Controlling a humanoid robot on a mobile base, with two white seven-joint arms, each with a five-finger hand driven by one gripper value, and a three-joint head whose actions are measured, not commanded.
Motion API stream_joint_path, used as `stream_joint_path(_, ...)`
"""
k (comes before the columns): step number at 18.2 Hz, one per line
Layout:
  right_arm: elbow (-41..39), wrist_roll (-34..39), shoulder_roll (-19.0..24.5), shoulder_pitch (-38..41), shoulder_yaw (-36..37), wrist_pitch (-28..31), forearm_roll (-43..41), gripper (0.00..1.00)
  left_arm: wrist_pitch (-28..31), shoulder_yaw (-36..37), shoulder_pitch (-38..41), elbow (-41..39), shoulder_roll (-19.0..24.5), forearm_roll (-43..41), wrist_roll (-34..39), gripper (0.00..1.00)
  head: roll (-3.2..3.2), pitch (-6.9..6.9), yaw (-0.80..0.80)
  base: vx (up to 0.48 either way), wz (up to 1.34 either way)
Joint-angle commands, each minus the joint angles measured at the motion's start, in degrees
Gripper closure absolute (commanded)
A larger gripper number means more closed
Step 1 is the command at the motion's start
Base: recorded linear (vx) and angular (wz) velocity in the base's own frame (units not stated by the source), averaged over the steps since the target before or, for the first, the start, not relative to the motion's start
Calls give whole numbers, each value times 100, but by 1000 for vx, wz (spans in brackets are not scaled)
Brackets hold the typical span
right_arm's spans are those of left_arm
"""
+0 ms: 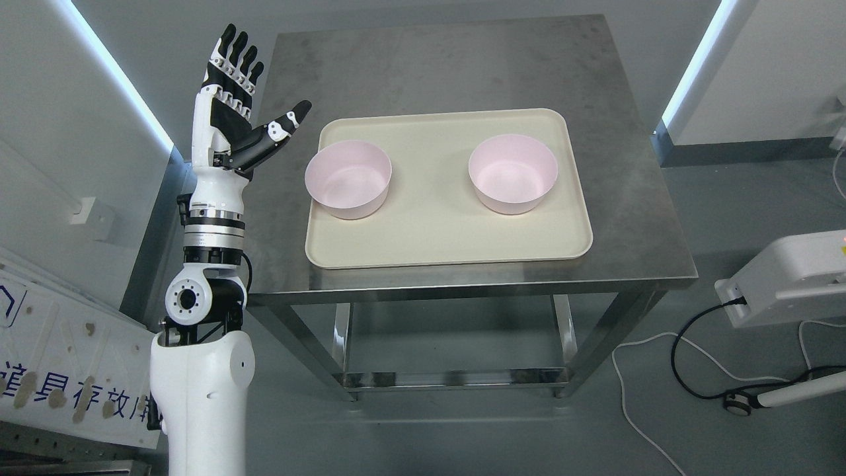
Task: Stack pink IKEA bowls on left shelf middle
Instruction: 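Lower the raised left hand toward the pink bowl nearer the left arm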
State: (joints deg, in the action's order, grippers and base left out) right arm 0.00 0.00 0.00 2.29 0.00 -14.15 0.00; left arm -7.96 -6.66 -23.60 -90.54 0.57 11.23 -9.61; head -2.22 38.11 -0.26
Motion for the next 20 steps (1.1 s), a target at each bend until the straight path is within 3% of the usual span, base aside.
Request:
stream_joint_path(1, -100, 0, -100, 0, 26, 0, -9, 0, 136, -152, 22, 62, 460, -6, 3, 0, 0, 0, 0, 0, 40)
stream_joint_path(4, -100, 0, -100, 0, 26, 0, -9, 0, 356, -29, -74, 106, 620, -6, -23, 0, 0, 0, 0, 0, 0)
stream_joint_path(7, -100, 0, -100, 0, 26, 0, -9, 0, 452, 645, -390, 290, 1040, -76, -172, 2, 0, 0, 0, 0, 0)
stream_joint_path(9, -100, 0, -100, 0, 26, 0, -9, 0, 1082, 1059, -810, 492, 1540, -129, -749, 2, 0, 0, 0, 0, 0)
stream_joint_path(11, -100, 0, -100, 0, 26, 0, -9, 0, 1768, 1113, -1346, 782, 1753, -243, -1610, 3, 0, 0, 0, 0, 0)
stream_joint_path(15, -100, 0, -100, 0, 26, 0, -9, 0, 1895, 1105, -1744, 1389, 1736, -1674, -2413, 6, 0, 0, 0, 0, 0)
stream_joint_path(20, -100, 0, -100, 0, 26, 0, -9, 0, 1903, 1122, -1657, 1407, 1745, -1773, -2747, 10, 0, 0, 0, 0, 0)
